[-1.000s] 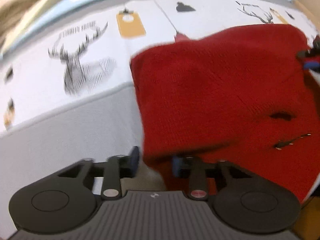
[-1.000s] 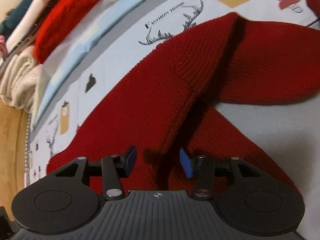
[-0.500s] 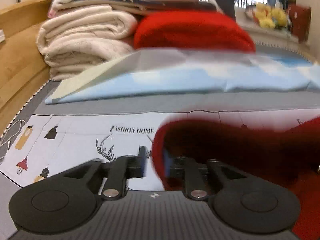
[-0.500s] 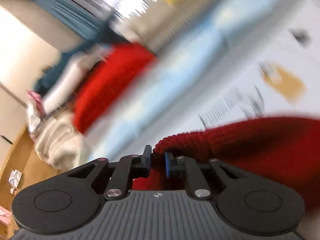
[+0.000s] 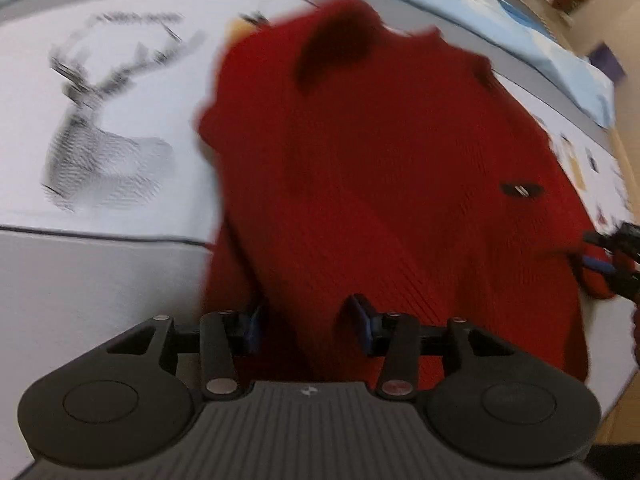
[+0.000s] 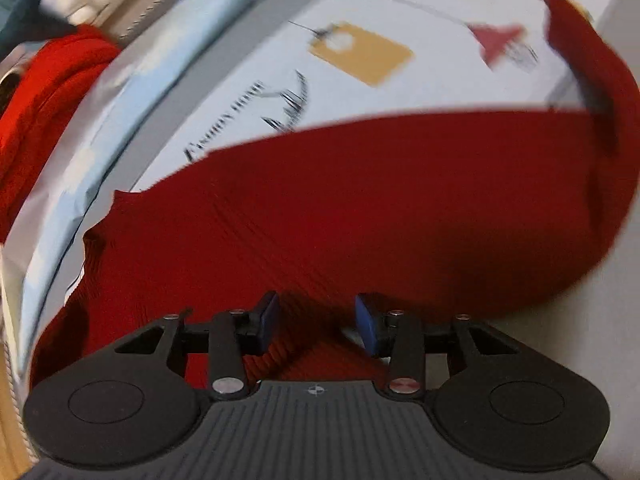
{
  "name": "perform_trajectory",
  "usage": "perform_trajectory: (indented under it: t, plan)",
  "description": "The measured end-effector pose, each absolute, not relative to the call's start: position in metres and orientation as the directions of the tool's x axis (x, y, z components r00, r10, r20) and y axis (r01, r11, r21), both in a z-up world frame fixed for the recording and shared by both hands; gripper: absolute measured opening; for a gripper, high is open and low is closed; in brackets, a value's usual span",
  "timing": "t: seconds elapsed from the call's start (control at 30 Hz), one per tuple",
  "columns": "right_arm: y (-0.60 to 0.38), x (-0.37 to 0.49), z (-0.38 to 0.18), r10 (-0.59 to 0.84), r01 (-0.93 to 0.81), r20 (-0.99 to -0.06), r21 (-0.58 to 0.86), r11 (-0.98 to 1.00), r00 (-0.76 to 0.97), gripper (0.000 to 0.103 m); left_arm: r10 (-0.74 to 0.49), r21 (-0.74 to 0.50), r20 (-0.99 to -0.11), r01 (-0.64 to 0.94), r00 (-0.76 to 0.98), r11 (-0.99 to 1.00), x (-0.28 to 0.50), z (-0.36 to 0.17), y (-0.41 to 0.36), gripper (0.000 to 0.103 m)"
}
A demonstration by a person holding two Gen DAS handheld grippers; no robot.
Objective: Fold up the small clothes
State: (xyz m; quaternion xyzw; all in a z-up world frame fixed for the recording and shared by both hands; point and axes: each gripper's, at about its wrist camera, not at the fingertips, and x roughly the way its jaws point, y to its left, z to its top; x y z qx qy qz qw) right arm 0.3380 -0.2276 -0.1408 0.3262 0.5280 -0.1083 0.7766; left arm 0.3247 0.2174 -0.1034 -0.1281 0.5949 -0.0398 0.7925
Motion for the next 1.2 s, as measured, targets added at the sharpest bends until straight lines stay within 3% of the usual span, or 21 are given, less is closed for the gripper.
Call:
perform_trajectory:
  t: [0.03,0.1,0.13,0.17,0.2,0.23,0.27,0.3,0.37,0.43,0.53,0.6,0.67,0.73,0.8,0.97,1.2]
  plan:
    - [-0.225,0.335,-0.144,0.18,0.509,-0.892,0.391,0.767,0.415,0.047,-0.223,-0.246,-0.933,-0.05,0.283,0.968,0.322,-0.103,0.214,0.008]
    - [-0.218,0.331,-0.148,0.165,0.477,-0.897,0.366,0.799,0.411,0.049,-0.197,-0.182,-0.933,0.079,0.302,0.98,0.317,-0.092,0.213,0.008]
    - [-0.215,0.329,-0.149,0.155,0.459,-0.9,0.349,0.817,0.408,0.049,-0.107,-0.067,-0.937,0.13,0.334,0.989,0.317,-0.084,0.22,0.008]
    - [-0.214,0.331,-0.149,0.148,0.448,-0.903,0.336,0.829,0.404,0.051,0.039,0.086,-0.926,0.11,0.374,0.99,0.317,-0.077,0.23,0.008]
    - [-0.214,0.332,-0.149,0.144,0.447,-0.905,0.33,0.831,0.401,0.053,0.234,0.254,-0.885,-0.005,0.402,0.967,0.319,-0.07,0.252,0.008]
    - [-0.216,0.33,-0.15,0.149,0.453,-0.904,0.337,0.826,0.4,0.053,0.425,0.406,-0.811,-0.138,0.401,0.904,0.321,-0.065,0.273,0.01]
    - [-0.219,0.33,-0.145,0.157,0.455,-0.903,0.344,0.821,0.4,0.053,0.595,0.54,-0.708,-0.251,0.381,0.803,0.32,-0.059,0.292,0.02]
    - [-0.221,0.329,-0.144,0.164,0.453,-0.902,0.349,0.82,0.399,0.053,0.68,0.597,-0.635,-0.326,0.367,0.734,0.318,-0.05,0.305,0.022]
    - [-0.228,0.333,-0.142,0.156,0.454,-0.903,0.343,0.822,0.4,0.053,0.616,0.45,-0.659,-0.43,0.431,0.783,0.307,-0.027,0.321,0.028]
    - [-0.237,0.335,-0.142,0.131,0.467,-0.905,0.328,0.821,0.406,0.053,0.507,0.306,-0.699,-0.431,0.503,0.849,0.299,-0.018,0.318,0.033]
    - [-0.261,0.333,-0.143,0.093,0.517,-0.907,0.315,0.796,0.411,0.053,0.458,0.325,-0.723,-0.329,0.518,0.887,0.303,-0.027,0.289,0.034]
    - [-0.28,0.329,-0.146,0.063,0.563,-0.908,0.309,0.767,0.414,0.053,0.397,0.305,-0.752,-0.255,0.526,0.917,0.31,-0.036,0.264,0.043]
    - [-0.303,0.324,-0.149,0.022,0.619,-0.91,0.299,0.726,0.414,0.053,0.332,0.267,-0.779,-0.199,0.531,0.943,0.313,-0.048,0.249,0.044]
    - [-0.329,0.318,-0.151,-0.035,0.679,-0.91,0.282,0.678,0.412,0.046,0.296,0.254,-0.791,-0.154,0.536,0.955,0.323,-0.056,0.233,0.044]
    - [-0.353,0.312,-0.152,-0.056,0.721,-0.905,0.298,0.626,0.423,0.032,0.283,0.261,-0.789,-0.12,0.546,0.958,0.329,-0.061,0.216,0.046]
    - [-0.387,0.308,-0.158,-0.047,0.743,-0.888,0.353,0.568,0.457,0.016,0.25,0.255,-0.792,-0.07,0.557,0.964,0.335,-0.065,0.199,0.048]
    - [-0.406,0.324,-0.149,-0.143,0.673,-0.834,0.315,0.669,0.532,0.0,0.225,0.244,-0.808,-0.039,0.545,0.969,0.343,-0.07,0.188,0.05]
